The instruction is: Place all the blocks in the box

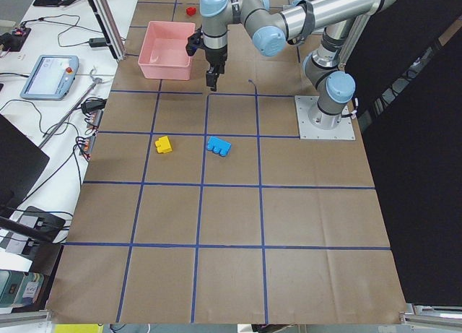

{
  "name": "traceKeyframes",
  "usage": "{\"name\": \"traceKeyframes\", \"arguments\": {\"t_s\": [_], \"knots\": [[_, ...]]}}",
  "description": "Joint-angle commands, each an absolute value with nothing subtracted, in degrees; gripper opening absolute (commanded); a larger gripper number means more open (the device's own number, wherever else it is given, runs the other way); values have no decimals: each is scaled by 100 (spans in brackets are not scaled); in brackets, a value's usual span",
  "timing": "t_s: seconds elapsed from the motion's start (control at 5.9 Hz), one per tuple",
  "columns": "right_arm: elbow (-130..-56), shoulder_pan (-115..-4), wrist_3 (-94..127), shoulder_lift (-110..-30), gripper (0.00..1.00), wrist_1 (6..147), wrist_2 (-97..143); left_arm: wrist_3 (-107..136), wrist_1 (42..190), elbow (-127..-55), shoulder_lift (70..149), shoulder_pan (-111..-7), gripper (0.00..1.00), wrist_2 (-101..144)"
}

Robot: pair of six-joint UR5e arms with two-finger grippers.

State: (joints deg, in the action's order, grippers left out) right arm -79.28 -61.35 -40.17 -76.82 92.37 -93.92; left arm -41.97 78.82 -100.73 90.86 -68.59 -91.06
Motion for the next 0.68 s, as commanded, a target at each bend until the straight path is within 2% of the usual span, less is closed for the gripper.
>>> {"name": "traceKeyframes", "arguments": {"t_s": [0.0, 0.34, 0.51], "knots": [[-7928, -5487, -3912, -7315, 100, 9343, -9457, -4482, 7087, -10379, 9491, -6838, 99, -9071], [-7936, -5300, -3045, -6743, 99, 9334, -9405, -4745, 7075, -10397, 9780, -6838, 99, -9053], [-8180, -5309, -2684, -6706, 99, 9369, -9343, -4955, 6858, -10432, 9982, -6829, 99, -9079]]}}
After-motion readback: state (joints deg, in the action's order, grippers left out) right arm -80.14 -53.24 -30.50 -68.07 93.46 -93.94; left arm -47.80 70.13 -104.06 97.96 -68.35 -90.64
